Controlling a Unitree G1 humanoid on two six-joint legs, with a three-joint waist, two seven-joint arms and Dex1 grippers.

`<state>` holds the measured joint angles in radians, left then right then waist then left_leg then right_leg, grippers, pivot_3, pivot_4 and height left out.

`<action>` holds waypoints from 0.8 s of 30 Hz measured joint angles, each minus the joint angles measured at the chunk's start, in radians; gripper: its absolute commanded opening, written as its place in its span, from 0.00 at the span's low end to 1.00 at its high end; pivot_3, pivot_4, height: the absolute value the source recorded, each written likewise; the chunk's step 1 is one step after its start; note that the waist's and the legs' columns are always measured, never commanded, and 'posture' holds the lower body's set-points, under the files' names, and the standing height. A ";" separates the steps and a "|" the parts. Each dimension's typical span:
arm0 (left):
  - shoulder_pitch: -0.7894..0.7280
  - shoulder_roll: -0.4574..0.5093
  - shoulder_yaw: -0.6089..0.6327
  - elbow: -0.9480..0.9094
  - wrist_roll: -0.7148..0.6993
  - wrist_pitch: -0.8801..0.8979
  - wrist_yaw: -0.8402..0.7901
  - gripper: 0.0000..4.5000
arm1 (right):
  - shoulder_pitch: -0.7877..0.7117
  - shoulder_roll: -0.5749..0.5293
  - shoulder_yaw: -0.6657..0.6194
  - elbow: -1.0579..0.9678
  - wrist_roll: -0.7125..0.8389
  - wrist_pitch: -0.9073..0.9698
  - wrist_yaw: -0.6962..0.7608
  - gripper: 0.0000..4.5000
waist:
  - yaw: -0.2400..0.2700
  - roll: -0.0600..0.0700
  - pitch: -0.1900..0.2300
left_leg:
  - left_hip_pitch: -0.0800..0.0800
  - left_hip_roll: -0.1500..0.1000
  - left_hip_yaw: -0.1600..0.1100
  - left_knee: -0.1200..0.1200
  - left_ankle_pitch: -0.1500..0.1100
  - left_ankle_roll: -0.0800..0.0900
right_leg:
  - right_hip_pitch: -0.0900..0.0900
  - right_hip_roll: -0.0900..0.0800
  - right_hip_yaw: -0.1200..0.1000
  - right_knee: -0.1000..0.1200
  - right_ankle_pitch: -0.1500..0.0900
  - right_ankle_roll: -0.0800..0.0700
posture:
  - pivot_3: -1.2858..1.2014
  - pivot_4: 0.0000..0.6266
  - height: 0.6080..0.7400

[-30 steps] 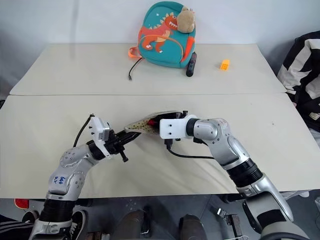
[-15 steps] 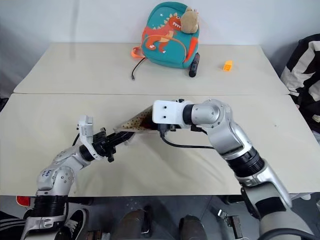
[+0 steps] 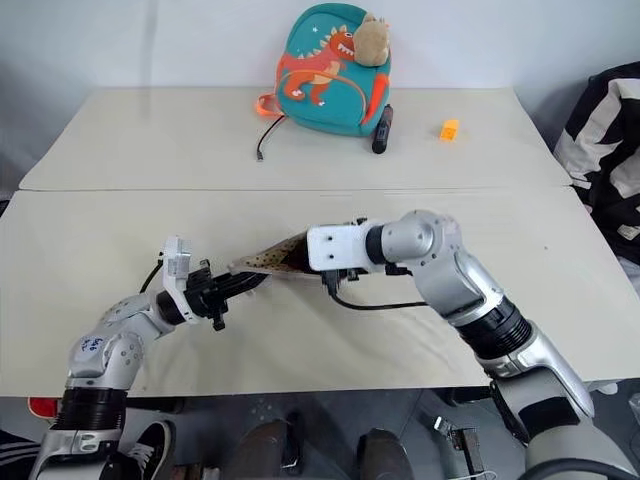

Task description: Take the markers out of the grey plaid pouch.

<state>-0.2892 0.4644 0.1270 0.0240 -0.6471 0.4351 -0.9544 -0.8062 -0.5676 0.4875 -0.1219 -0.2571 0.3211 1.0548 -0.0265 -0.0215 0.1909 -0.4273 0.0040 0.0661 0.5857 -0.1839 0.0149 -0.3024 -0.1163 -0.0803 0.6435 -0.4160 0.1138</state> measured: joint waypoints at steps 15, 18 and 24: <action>0.020 -0.072 -0.072 -0.089 0.008 0.043 0.043 0.00 | 0.030 0.112 0.022 0.109 -0.145 -0.064 -0.195 0.55 | 0.000 0.000 0.000 | 0.000 0.000 0.000 0.000 0.000 0.000 | 0.000 0.000 0.000 0.000 0.000 0.000 | 0.52 0.24 1.00; 0.017 -0.073 -0.074 -0.091 0.008 0.047 0.061 0.00 | 0.048 0.115 0.026 0.133 -0.179 -0.079 -0.241 0.55 | 0.000 0.000 0.000 | 0.000 0.000 0.000 0.000 0.000 0.000 | 0.000 0.000 0.000 0.001 0.000 0.000 | 0.52 0.24 1.00; 0.024 -0.084 -0.087 -0.110 0.009 0.051 0.072 0.00 | 0.047 0.162 0.026 0.168 -0.198 -0.087 -0.279 0.55 | -0.001 0.000 0.000 | 0.000 0.000 0.000 0.000 0.000 0.000 | 0.000 0.001 0.000 0.001 0.000 0.000 | 0.52 0.24 1.00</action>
<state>-0.2656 0.3809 0.0403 -0.0862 -0.6384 0.4862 -0.8820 -0.7590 -0.4055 0.5140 0.0462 -0.4547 0.2346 0.7761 -0.0272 -0.0216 0.1908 -0.4273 0.0042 0.0659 0.5859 -0.1838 0.0146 -0.3025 -0.1154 -0.0799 0.6441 -0.4161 0.1138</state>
